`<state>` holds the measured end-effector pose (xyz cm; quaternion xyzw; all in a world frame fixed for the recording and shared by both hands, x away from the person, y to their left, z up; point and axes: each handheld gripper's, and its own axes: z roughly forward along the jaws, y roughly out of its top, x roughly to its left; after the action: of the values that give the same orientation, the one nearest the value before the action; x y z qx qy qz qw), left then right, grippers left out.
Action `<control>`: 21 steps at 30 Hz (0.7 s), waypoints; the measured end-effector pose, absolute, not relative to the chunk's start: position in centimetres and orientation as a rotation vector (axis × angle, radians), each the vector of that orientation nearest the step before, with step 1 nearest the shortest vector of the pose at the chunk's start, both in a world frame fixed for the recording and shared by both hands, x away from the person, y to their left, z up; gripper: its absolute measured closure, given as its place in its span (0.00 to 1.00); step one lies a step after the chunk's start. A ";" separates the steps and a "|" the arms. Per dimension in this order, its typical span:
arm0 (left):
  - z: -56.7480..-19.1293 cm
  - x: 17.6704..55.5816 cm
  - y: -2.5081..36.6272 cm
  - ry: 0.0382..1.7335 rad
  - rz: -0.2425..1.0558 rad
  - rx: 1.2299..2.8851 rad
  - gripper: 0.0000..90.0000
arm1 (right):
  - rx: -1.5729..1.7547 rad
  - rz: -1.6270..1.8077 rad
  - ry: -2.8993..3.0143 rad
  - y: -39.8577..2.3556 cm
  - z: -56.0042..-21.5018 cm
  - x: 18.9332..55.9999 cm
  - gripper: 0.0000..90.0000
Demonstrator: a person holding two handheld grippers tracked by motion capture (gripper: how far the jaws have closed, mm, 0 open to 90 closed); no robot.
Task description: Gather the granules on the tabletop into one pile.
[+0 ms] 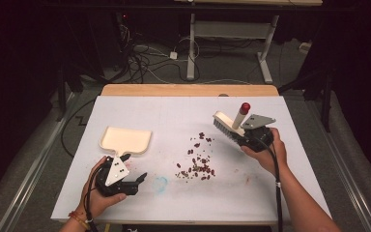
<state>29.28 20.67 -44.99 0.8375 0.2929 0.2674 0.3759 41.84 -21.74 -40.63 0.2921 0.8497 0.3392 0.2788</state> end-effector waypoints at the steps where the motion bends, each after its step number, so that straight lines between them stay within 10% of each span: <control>1: -45.0 29.3 20.6 0.750 0.685 2.144 0.21 | 0.796 0.892 2.275 -21.4 -41.0 42.3 0.75; 21: -45.3 29.3 20.9 0.775 0.661 2.159 0.21 | 0.612 0.749 2.315 -13.7 -44.2 44.2 0.75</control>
<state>29.31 20.89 -45.34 0.8409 0.3018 0.2574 0.3682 44.16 -13.66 -44.19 0.2318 0.8770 0.2837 0.3110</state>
